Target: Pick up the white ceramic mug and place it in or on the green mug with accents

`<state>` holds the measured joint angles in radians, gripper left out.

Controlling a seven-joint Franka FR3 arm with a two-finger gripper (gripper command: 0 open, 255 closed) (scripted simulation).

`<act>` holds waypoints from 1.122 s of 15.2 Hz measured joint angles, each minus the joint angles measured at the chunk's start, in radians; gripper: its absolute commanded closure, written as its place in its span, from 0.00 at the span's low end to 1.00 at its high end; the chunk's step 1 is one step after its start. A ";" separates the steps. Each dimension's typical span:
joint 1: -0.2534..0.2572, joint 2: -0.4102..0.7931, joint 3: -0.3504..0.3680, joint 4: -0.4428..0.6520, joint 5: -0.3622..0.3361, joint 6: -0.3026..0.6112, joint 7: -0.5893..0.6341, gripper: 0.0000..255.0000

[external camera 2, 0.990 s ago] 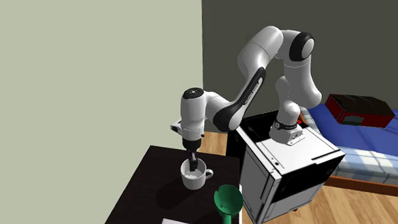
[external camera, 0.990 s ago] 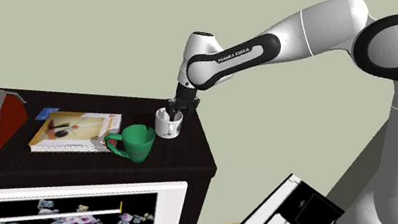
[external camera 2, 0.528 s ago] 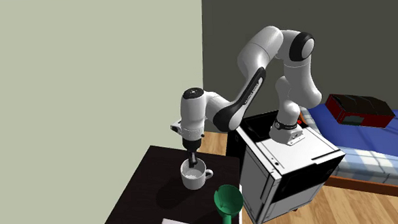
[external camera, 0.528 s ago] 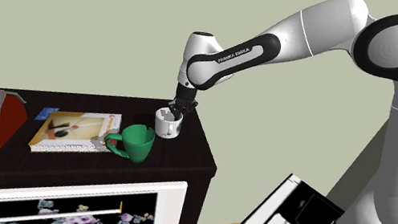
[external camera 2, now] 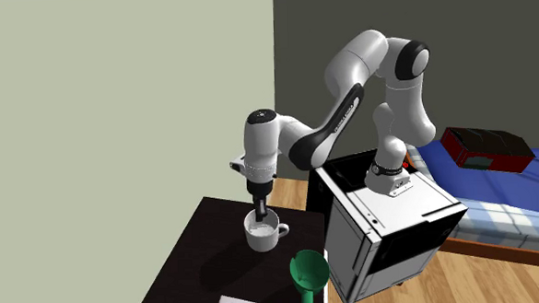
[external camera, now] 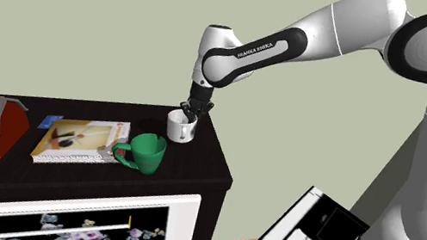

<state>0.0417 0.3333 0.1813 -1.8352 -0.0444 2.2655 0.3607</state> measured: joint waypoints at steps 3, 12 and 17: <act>-0.001 -0.015 0.002 0.021 0.004 -0.036 -0.002 1.00; -0.004 -0.056 0.005 0.089 0.014 -0.144 -0.008 1.00; -0.005 -0.077 0.007 0.128 0.018 -0.204 -0.009 1.00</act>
<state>0.0372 0.2567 0.1879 -1.7069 -0.0262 2.0618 0.3516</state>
